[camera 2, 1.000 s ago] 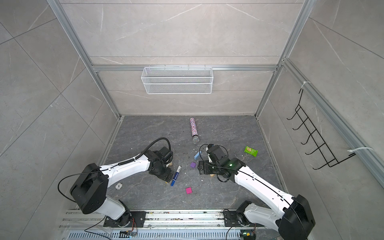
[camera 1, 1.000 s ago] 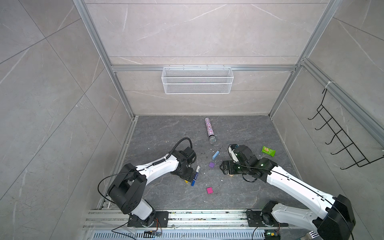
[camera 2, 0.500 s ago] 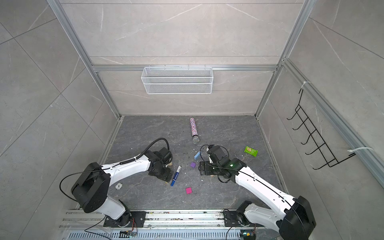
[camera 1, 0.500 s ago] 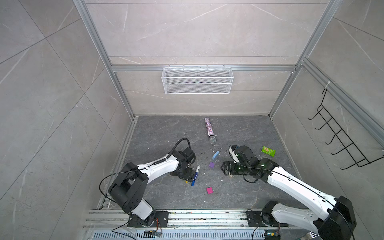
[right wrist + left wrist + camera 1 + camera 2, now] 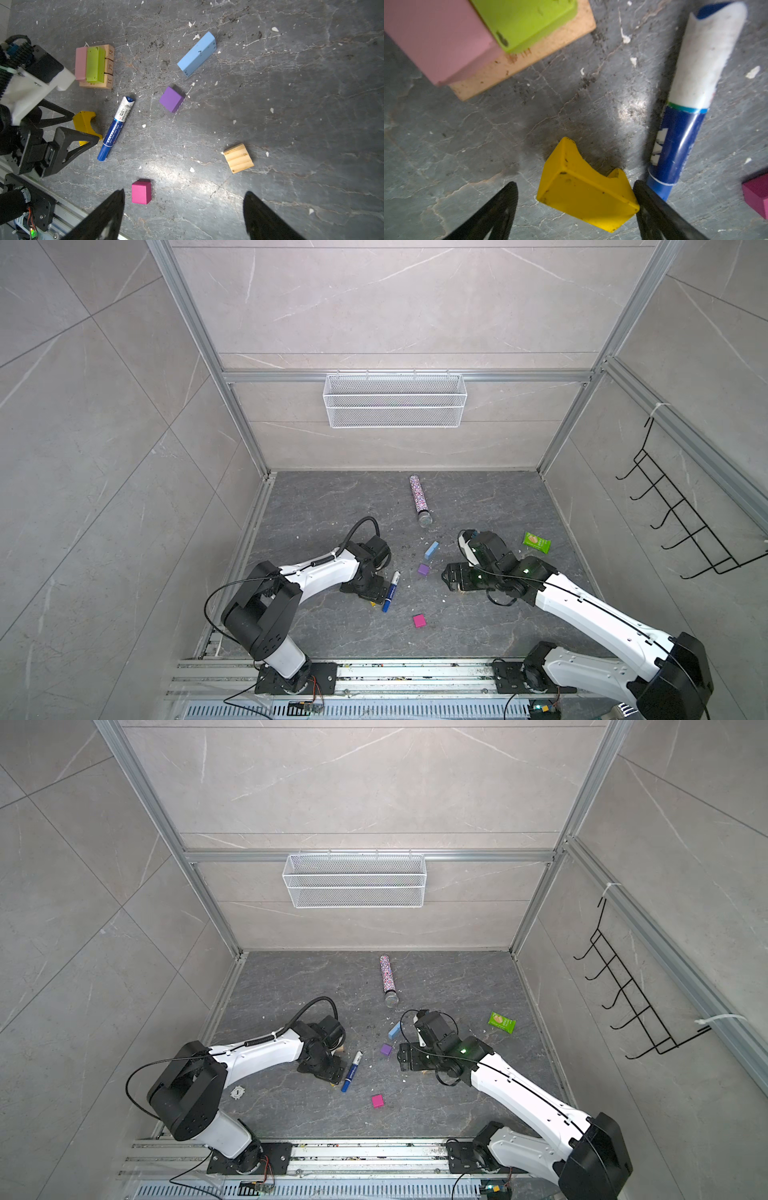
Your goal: Build the wood block tower
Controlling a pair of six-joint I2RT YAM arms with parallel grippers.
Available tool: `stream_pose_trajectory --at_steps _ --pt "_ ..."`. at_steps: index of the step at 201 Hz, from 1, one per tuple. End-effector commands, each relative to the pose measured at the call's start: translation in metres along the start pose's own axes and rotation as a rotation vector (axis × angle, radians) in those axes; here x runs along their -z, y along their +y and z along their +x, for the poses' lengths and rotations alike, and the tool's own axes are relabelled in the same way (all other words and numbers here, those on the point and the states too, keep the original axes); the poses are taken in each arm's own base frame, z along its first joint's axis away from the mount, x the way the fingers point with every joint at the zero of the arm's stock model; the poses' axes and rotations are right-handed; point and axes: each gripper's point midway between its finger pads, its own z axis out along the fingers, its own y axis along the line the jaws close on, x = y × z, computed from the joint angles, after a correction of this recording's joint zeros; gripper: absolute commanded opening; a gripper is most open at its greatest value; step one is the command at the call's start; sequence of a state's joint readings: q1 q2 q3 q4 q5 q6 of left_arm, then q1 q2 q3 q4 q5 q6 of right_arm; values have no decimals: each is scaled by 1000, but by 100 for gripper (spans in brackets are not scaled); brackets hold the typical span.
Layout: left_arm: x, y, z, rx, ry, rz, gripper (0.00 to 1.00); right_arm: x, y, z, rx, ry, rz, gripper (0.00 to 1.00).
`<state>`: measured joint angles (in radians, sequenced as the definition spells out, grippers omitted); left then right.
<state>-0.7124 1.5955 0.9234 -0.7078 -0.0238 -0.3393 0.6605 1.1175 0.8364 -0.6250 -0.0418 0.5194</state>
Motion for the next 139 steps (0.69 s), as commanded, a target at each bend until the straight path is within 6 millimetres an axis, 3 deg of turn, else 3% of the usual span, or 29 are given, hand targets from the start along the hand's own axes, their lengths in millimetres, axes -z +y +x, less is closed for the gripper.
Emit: stream_pose_trajectory --at_steps 1,39,95,139 --pt "0 -2 1 39 3 25 88 5 -2 -3 11 -12 13 87" --pt "4 -14 0 95 -15 97 87 5 -2 -3 10 -13 11 87" --pt "5 -18 16 200 32 137 87 6 -2 -4 14 -14 13 87" --pt "18 -26 17 242 -4 205 87 5 0 -4 14 -11 8 87"
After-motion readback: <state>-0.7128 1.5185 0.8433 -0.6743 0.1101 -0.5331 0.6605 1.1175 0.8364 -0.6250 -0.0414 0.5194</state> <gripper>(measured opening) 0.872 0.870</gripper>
